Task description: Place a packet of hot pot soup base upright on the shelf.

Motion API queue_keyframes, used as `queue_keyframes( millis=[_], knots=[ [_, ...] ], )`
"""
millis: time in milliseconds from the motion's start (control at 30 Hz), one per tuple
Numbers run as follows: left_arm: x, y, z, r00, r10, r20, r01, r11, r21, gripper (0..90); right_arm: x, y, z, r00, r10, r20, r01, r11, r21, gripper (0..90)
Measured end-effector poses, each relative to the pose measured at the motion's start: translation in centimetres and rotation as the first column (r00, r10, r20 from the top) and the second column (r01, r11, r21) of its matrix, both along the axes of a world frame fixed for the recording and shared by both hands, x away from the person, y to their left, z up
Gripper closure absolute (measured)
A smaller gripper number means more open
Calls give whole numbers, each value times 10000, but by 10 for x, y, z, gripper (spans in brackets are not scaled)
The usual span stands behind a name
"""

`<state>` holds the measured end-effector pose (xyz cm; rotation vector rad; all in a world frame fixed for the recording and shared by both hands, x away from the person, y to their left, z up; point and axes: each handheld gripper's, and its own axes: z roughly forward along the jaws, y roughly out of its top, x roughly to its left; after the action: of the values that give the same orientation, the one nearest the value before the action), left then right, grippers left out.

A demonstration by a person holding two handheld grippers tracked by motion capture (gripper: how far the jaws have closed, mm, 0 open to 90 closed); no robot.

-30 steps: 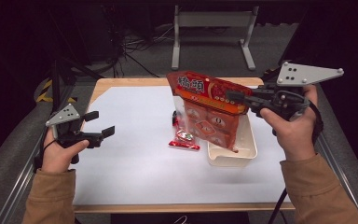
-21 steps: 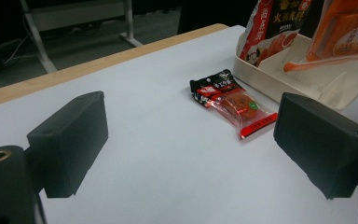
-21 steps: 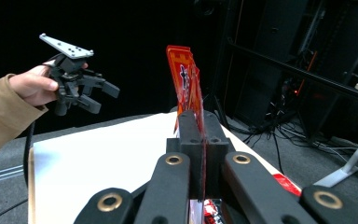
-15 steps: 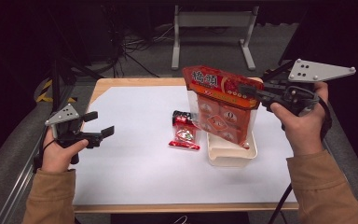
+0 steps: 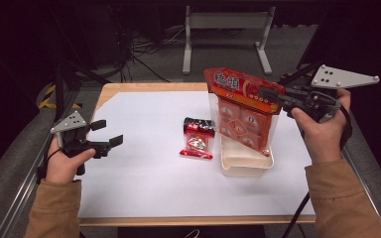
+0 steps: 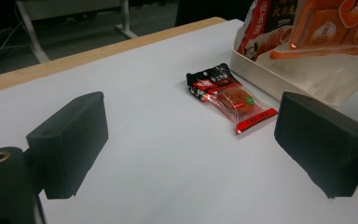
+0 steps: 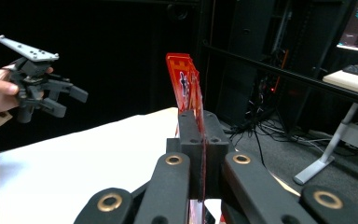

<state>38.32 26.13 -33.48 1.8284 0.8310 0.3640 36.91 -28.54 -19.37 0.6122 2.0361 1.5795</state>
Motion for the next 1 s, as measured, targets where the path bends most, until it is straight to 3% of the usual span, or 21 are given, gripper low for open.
queue_keyframes(
  millis=[533,1000],
  knots=[
    [2,-1,-2,10000,82,-52,-82,9999,87,101,16,-17,-27,9986,-499,-184,511,9961,724,899],
    [2,0,-4,9999,155,-18,-155,9998,116,91,24,-17,-53,9962,-811,-308,829,9945,638,898]
  ],
)
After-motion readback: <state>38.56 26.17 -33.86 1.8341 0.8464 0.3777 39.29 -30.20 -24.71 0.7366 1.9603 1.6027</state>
